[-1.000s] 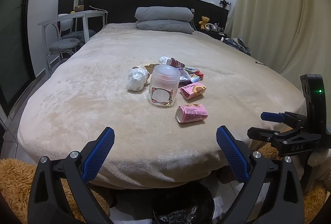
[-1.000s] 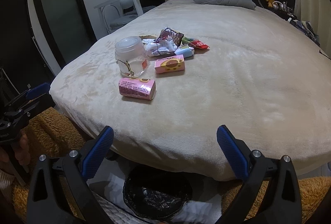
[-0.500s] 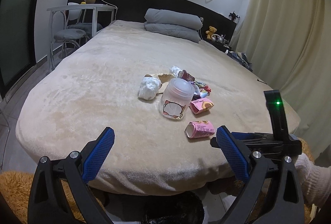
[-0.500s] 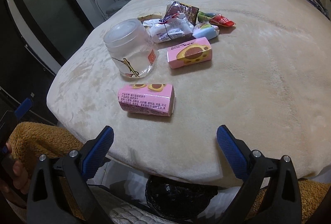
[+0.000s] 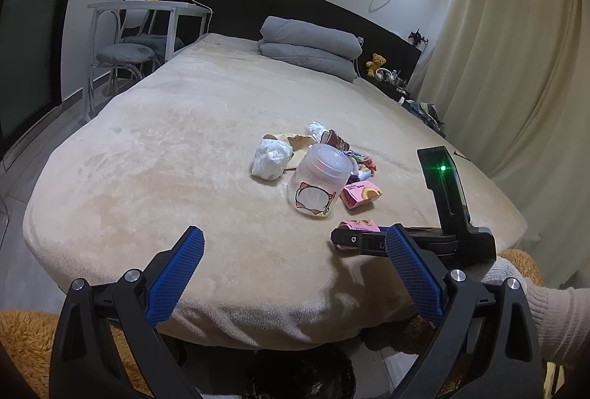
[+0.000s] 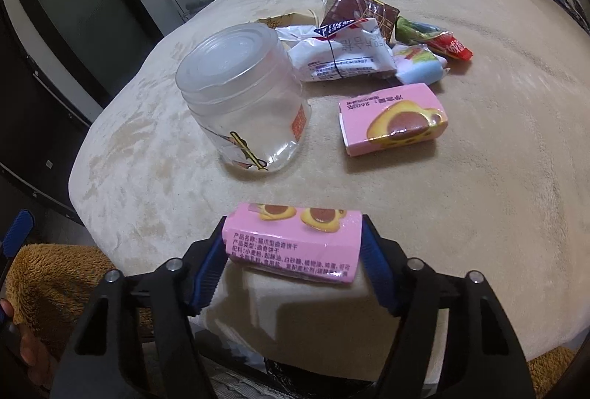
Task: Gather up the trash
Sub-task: 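Grasp the clear plastic cup with the left tool while the right tool holds the juice box, then carry the cup and juice box down over the floor bin with both tools, then open both tools to drop the cup and juice box into the bin, then grasp the white plastic bag bundle with the left tool while the right tool grasps the pink snack box, then carry the bag bundle and snack box down over the bin with both tools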
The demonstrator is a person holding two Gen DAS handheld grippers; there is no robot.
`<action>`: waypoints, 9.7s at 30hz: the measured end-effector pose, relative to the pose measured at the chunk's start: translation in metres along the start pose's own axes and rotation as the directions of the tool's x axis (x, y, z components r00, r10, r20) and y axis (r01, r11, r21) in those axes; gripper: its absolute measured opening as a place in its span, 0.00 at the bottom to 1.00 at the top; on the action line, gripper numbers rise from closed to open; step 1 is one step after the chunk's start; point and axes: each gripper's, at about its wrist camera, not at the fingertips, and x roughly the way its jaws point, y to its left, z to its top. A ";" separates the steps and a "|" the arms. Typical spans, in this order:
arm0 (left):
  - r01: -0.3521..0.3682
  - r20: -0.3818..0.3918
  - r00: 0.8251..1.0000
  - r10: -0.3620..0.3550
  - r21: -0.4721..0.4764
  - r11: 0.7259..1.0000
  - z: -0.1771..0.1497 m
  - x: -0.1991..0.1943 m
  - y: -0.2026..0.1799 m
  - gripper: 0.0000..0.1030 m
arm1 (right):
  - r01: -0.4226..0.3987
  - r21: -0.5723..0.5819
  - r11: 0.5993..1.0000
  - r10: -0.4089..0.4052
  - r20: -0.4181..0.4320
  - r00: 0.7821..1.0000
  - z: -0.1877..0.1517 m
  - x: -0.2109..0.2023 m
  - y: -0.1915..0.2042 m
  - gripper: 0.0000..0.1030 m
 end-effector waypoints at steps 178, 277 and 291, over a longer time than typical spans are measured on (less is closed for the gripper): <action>0.114 -0.387 0.914 -0.118 -0.035 0.993 -0.065 -0.017 -0.080 0.81 | -0.125 0.240 0.963 0.106 0.091 0.990 -0.117 -0.154 -0.039 0.80; 0.115 -0.149 0.985 -0.088 0.180 0.977 0.017 0.067 -0.048 0.45 | 0.018 -0.171 0.985 0.038 0.318 0.947 -0.070 -0.116 -0.032 0.61; 0.110 -0.133 0.987 -0.092 0.134 0.985 -0.040 0.022 -0.059 0.45 | 0.042 -0.163 0.986 0.013 0.321 0.947 -0.134 -0.134 -0.015 0.61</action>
